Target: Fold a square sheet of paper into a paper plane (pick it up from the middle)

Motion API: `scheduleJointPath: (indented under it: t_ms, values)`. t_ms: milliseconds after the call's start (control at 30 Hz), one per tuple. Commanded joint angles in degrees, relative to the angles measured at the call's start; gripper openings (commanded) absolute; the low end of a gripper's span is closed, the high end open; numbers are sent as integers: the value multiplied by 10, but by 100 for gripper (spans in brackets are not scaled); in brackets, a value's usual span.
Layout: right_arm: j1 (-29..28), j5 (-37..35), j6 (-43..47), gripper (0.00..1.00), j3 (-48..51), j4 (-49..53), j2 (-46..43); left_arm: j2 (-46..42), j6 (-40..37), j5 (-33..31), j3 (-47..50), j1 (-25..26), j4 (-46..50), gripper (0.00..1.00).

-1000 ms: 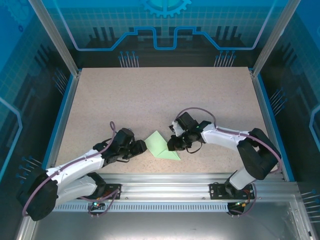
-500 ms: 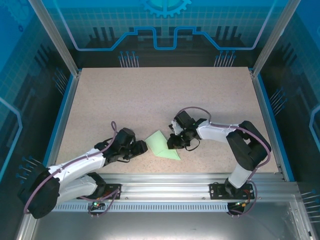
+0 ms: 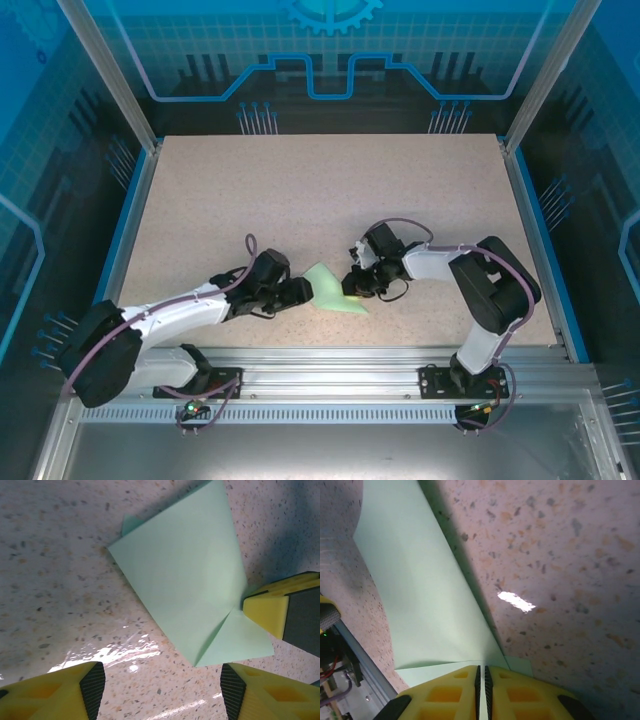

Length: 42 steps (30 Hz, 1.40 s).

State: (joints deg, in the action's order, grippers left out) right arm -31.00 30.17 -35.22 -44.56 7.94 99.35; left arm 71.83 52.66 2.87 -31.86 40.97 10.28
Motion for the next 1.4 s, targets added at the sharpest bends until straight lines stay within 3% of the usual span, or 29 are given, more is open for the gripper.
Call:
scheduleJointPath:
  t_ms: [0,433,867,1367]
  values:
    - [23,15,-17,14,24,-30,5,20,22,7,-16,16,-23,68]
    - [38,31,-40,15,52,-72,1,59,152,-9,11,53,-143,68]
    - [40,30,-44,15,66,-89,10,108,217,-35,6,77,-175,64]
    - [42,34,-57,16,74,-110,14,150,184,-39,-38,78,-180,37]
